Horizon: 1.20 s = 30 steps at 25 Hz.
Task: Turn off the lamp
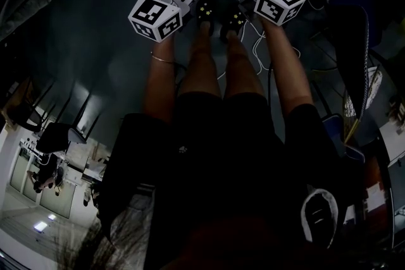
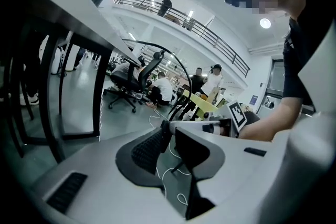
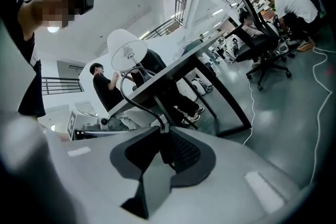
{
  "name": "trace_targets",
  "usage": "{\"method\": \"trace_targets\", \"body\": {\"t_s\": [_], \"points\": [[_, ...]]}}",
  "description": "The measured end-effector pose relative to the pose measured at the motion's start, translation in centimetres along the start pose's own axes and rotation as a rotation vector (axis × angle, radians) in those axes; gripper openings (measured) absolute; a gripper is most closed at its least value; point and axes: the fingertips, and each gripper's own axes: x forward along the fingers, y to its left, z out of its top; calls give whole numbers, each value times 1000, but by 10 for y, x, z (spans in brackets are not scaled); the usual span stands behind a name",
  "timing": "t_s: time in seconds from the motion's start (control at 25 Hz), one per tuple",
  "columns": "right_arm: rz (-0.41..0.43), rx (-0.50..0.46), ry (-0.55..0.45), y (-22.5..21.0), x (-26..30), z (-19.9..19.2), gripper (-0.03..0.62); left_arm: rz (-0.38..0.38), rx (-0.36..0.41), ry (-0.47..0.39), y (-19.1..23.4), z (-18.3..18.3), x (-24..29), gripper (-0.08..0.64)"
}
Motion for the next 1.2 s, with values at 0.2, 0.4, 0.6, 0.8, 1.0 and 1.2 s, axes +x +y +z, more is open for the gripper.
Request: {"method": "trace_targets", "body": {"t_s": [0.2,0.4,0.6,0.8,1.0,1.2], "points": [[-46,-23,30,-12,7,-12,58,10,-2,-19,5,6,-4,46],[-84,-36,54,-22,9,-22,59,22,0,-38,7,10,-8,11],[-119,-41,75,-32,10,-32,58,27,-4,-54,7,13,-12,6],[-133,-1,70,-35,10,-36,60,39,-13,-58,9,11,-17,6],[-138,-4,47,-33,9,-31,64,52,-19,-71,11,12,-19,6],[-147,6,-33,-27,2,-12,52,57,-12,-83,8,15,-22,6]]}}
